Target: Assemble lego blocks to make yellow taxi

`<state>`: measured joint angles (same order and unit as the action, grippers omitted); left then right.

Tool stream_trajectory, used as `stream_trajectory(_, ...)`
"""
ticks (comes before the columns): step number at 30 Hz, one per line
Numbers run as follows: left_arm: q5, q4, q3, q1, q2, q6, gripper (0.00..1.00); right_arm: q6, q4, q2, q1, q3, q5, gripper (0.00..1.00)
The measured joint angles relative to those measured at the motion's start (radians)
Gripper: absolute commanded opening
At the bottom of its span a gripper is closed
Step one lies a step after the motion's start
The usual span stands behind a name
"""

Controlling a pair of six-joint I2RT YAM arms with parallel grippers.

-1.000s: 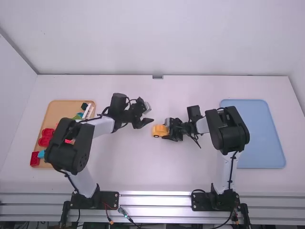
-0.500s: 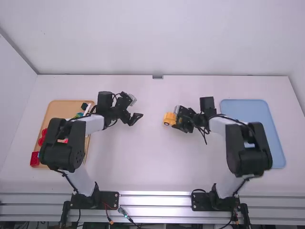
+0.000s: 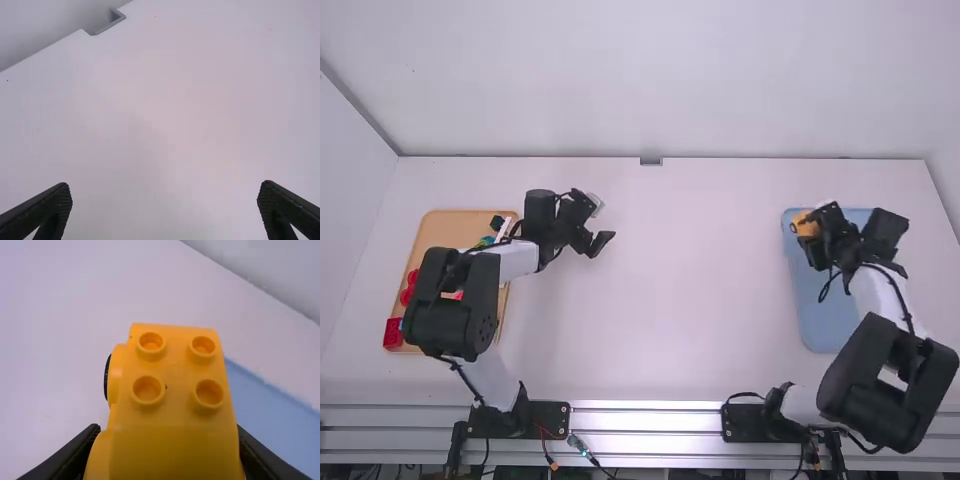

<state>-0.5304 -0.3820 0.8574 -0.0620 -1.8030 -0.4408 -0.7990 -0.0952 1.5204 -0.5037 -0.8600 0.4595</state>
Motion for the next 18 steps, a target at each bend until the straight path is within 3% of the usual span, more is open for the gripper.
stream_trajectory(3, 0.005, -0.02, 0.0, 0.0, 0.0, 0.0, 0.99, 0.082, 0.072, 0.1, -0.1, 0.0, -0.016, 0.26)
stream_trajectory(8, 0.009, -0.027, 0.0, 0.0, 0.0, 0.0, 0.99, 0.136, 0.113, 0.227, -0.168, 0.0, -0.027, 0.35)
stream_trajectory(15, 0.161, -0.03, 0.0, -0.001, 0.0, 0.056, 0.99, 0.166, 0.123, 0.261, -0.214, 0.001, -0.032, 0.67)
stream_trajectory(17, 0.19, -0.021, 0.0, -0.002, 0.0, 0.062, 0.99, 0.168, 0.122, 0.261, -0.217, 0.001, -0.033, 0.82)
stream_trajectory(18, 0.204, -0.014, 0.0, -0.002, 0.0, 0.068, 0.99, 0.172, 0.121, 0.261, -0.217, 0.001, -0.038, 0.94)
